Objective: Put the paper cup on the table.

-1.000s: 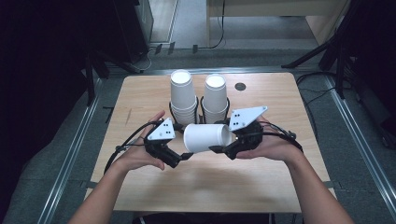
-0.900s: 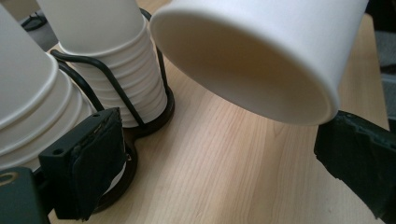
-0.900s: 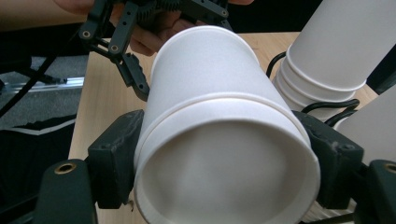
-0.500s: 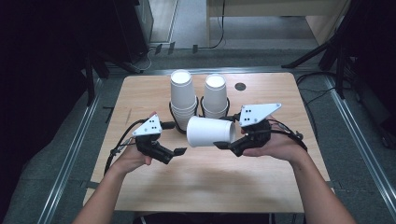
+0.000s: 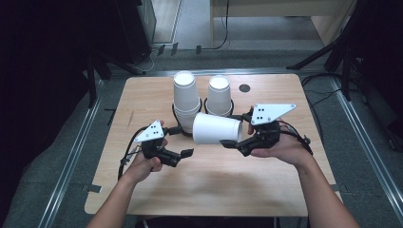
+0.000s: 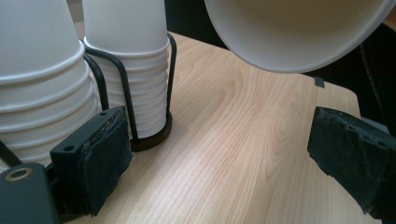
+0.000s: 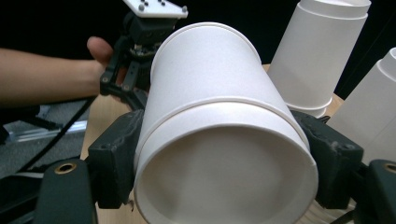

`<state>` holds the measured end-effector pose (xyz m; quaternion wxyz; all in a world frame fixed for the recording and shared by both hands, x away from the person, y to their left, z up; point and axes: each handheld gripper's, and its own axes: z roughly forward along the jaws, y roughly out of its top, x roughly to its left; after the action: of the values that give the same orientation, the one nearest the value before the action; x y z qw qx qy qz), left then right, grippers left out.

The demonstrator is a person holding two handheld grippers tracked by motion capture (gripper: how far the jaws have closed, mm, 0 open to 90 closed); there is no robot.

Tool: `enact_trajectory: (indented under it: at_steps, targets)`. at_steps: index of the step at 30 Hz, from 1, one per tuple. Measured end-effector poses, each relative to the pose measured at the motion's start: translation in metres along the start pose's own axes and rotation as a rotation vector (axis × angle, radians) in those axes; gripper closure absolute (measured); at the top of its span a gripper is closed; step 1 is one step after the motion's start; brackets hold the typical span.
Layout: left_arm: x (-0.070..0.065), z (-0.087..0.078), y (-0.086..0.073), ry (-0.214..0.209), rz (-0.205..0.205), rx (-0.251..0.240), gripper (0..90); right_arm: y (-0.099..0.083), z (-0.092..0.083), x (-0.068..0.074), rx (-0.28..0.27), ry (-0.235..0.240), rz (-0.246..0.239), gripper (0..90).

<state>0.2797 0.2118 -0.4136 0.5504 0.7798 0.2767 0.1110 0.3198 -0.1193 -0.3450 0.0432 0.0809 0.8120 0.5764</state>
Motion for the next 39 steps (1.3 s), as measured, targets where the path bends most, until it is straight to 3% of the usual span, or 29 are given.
enact_trajectory:
  at_steps: [2,4,13,21,29,39]
  targets:
    - [-0.002,0.002,-0.001,-0.022,-0.014,-0.002,5.9,-0.002,0.000,-0.001,-0.013,0.002,0.009,23.8]
    - [-0.005,0.004,-0.002,-0.083,-0.026,-0.010,5.8,-0.004,0.000,-0.002,-0.026,0.006,0.022,23.8]
    - [-0.009,0.009,-0.001,-0.166,-0.042,-0.054,5.8,-0.013,0.004,-0.002,-0.087,0.061,0.065,23.8]
    - [-0.009,0.013,0.000,-0.180,-0.044,-0.079,5.7,-0.020,0.002,-0.006,-0.164,0.087,0.095,23.8]
    - [-0.010,0.012,0.002,-0.229,-0.047,-0.121,5.8,-0.022,0.008,-0.005,-0.177,0.120,0.106,23.8]
    - [-0.009,0.012,0.003,-0.256,-0.049,-0.150,5.9,-0.025,0.013,-0.004,-0.203,0.165,0.107,23.8]
